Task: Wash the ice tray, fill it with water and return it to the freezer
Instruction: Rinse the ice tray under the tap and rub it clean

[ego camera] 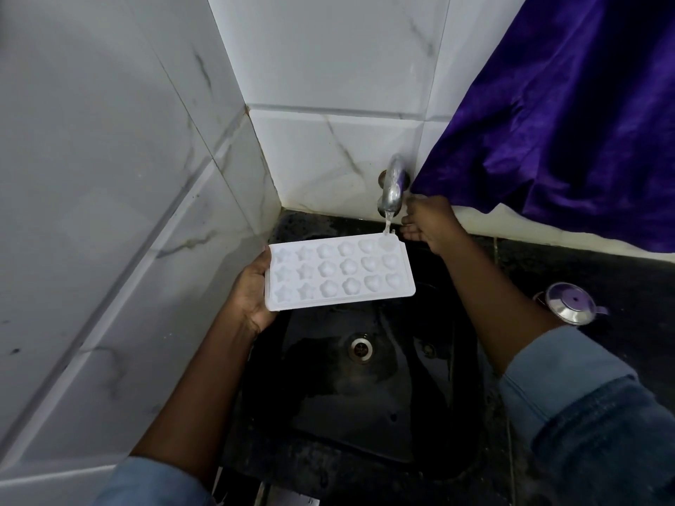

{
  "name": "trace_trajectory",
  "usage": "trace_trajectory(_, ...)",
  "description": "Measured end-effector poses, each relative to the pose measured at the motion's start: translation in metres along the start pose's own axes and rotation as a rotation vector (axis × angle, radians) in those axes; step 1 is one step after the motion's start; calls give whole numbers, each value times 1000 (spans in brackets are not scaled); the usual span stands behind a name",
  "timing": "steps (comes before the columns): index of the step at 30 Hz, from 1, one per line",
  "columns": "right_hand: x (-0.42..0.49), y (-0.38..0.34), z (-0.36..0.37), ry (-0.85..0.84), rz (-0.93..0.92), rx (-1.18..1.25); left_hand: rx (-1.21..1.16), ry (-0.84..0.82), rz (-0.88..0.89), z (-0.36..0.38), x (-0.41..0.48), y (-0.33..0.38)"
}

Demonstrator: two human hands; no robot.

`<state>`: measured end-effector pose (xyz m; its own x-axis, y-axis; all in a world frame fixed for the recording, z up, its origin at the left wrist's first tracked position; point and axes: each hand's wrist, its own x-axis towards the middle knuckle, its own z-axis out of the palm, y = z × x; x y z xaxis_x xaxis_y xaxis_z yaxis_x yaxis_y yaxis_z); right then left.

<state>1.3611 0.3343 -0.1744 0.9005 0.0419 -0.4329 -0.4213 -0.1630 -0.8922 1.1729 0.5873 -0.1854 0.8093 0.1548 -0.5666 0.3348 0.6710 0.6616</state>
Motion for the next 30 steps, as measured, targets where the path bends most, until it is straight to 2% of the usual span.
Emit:
trace_trajectory(7, -64, 60, -42, 9, -2, -108, -18, -20, -38, -2, 16, -13)
trace_trajectory(12, -92, 88, -56, 27, 6, -70, 26, -69, -46, 9, 25, -24)
trace_trajectory(30, -100, 100, -112, 224, -88, -75, 61, -129, -147, 63, 59, -67)
